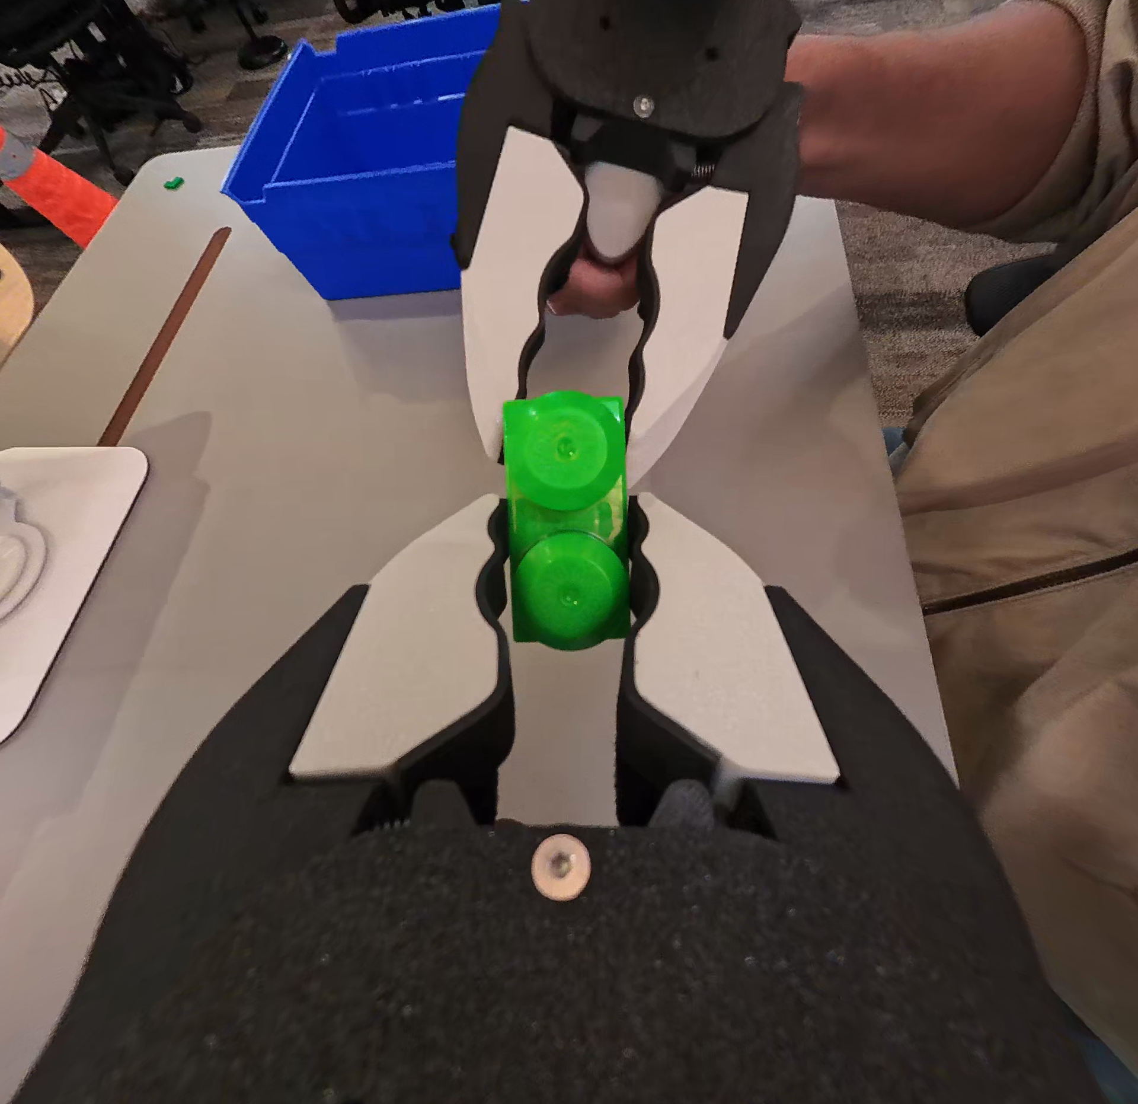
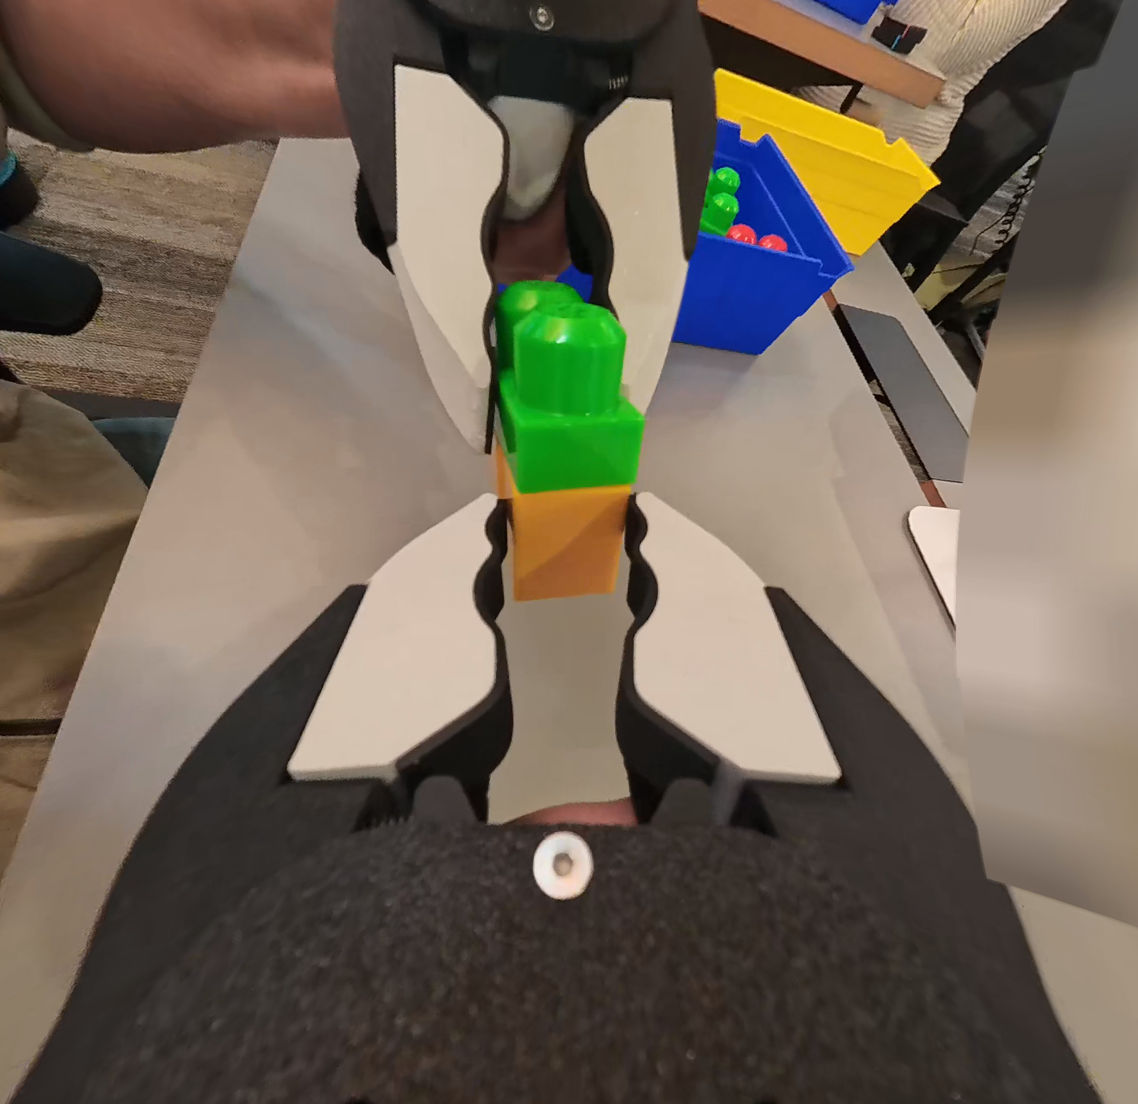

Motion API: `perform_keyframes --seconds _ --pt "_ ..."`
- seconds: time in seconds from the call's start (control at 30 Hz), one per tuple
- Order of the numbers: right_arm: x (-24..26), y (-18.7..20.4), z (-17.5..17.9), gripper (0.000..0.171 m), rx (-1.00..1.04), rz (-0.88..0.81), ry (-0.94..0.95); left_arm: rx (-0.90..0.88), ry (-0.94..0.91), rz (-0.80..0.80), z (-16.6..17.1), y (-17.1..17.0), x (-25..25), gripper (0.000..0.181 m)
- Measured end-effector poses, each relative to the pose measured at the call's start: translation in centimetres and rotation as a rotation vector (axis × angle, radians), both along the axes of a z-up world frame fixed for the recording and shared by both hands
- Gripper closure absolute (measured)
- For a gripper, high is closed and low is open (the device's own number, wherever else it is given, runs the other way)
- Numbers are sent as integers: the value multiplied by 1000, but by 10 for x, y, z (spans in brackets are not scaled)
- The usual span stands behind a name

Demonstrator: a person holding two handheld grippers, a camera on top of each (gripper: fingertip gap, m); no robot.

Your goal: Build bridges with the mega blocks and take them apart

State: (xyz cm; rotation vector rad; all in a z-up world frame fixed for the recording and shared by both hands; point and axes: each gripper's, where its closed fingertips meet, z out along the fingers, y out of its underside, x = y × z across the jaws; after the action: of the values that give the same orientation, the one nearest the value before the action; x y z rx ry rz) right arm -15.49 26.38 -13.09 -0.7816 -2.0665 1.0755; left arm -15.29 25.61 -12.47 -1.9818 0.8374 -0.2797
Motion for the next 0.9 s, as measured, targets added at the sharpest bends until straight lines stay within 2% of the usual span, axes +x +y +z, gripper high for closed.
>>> perform_keyframes --seconds 0.63,0.67,0.73,0.77,0.8,0.83,0.9 --pt "-1 5 -11 136 44 29 -50 96 -22 27 0 4 2 146" --pt "-1 10 -19 136 85 14 -74 108 -47 29 3 4 3 146" --pt "-1 17 -47 136 165 -5 -143 189 -183 11 36 0 4 146" --pt "-1 9 -44 136 104 13 -107 205 -178 32 47 0 0 146" --pt "0 6 -36 136 61 15 -86 180 -45 73 39 3 -9 146" --pt "-3 11 -33 136 76 -7 -80 161 10 78 32 3 -11 145" --pt "-7 21 -34 136 82 -28 -100 121 -36 47 24 3 -4 146"
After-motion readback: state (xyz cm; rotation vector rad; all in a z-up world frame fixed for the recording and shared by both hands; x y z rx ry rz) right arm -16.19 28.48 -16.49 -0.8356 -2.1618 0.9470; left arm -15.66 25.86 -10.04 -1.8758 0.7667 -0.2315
